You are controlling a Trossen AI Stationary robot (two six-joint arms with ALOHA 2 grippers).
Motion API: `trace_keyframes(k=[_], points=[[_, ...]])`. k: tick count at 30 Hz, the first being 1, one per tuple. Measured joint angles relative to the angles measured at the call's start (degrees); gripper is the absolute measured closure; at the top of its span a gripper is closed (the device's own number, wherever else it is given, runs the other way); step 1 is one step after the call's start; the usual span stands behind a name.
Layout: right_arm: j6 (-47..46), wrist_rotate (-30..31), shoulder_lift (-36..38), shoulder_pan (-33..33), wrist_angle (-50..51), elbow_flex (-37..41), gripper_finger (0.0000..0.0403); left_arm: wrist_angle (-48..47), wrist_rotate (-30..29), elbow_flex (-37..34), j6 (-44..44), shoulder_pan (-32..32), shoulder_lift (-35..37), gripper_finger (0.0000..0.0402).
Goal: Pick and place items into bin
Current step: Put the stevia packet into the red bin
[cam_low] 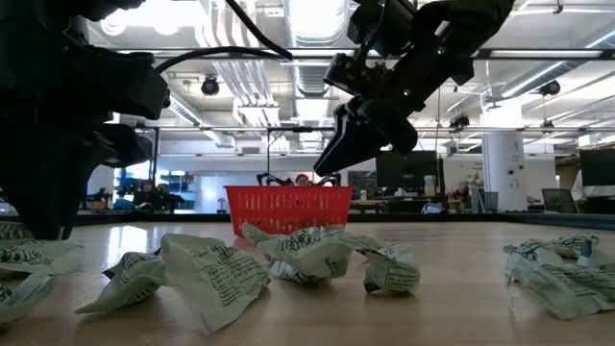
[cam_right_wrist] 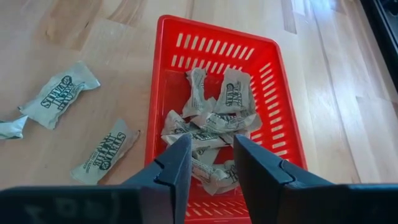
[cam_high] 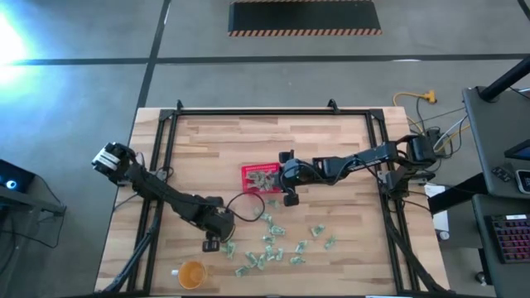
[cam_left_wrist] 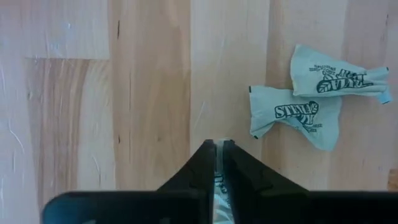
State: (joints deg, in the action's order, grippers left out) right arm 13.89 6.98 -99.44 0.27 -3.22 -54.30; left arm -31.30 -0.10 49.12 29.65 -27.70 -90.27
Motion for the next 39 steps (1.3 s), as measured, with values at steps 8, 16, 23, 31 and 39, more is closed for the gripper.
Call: trace_keyframes(k=[8,16,23,31,39], points=[[0.02,0.00,0.00,-0.02,-0.01,0.00,0.0298,-1.43,-6.53,1.14,-6.38,0.62,0.21,0.0400],[0.02,0.02,0.00,-0.02,0.00,0.00,0.0304,-1.35,-29.69,4.48,-19.82,2.48,1.47,0.0401],[-1.32,0.03,0.02,-0.02,-0.02,0.00,0.0307,3.17,-47.36,5.75,-33.64,4.44,3.93,0.0401],[-4.66,0.04,0.32,0.67,1.10,0.00,0.0315,21.85,-35.07,2.16,-49.45,15.20,2.92,0.0401],[-5.21,0.04,3.98,5.65,7.01,-0.25,0.0326,24.31,-31.29,1.18,-51.25,21.50,2.61,0.0401]])
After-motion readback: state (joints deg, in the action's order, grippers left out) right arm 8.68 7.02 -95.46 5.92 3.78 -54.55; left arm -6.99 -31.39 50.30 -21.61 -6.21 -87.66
